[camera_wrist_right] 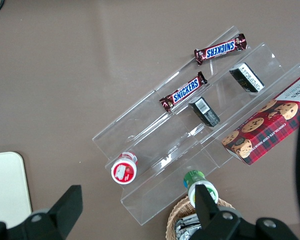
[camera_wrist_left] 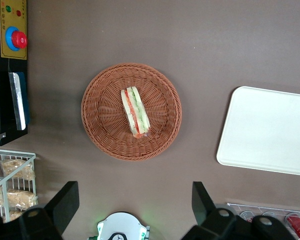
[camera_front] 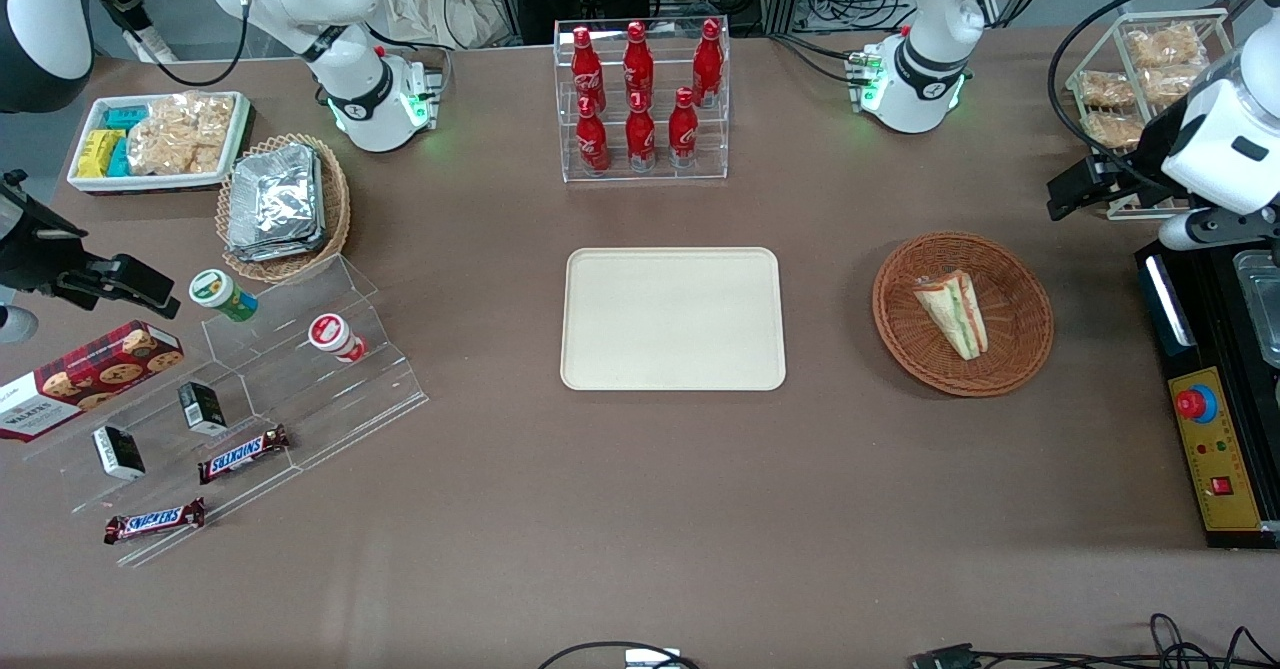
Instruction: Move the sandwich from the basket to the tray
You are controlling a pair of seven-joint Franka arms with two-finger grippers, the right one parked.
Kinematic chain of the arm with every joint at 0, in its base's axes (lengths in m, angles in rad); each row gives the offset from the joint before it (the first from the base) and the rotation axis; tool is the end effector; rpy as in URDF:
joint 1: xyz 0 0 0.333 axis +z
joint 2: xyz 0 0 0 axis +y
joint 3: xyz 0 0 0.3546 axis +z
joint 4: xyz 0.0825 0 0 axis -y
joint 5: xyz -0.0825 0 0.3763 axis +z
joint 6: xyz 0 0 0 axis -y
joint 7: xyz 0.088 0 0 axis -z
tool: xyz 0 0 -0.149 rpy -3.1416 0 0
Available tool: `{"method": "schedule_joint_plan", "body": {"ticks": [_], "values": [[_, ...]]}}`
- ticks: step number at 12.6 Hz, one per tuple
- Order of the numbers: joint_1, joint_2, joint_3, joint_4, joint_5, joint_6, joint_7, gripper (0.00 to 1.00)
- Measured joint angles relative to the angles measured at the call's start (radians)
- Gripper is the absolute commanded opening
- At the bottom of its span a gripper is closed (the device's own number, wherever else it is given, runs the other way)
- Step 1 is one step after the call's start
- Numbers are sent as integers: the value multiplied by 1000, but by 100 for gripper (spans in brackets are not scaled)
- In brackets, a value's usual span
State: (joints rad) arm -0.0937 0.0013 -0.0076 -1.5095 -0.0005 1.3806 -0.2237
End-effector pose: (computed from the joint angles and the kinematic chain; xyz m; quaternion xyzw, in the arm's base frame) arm 0.5189 -0.0528 0.6332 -0.9960 -0.0610 0.0642 0.0103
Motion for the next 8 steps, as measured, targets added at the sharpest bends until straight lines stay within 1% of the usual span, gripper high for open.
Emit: {"method": "schedule_joint_plan", "body": {"ticks": [8], "values": [[-3,0,2,1,-7,-10,0,100]]}}
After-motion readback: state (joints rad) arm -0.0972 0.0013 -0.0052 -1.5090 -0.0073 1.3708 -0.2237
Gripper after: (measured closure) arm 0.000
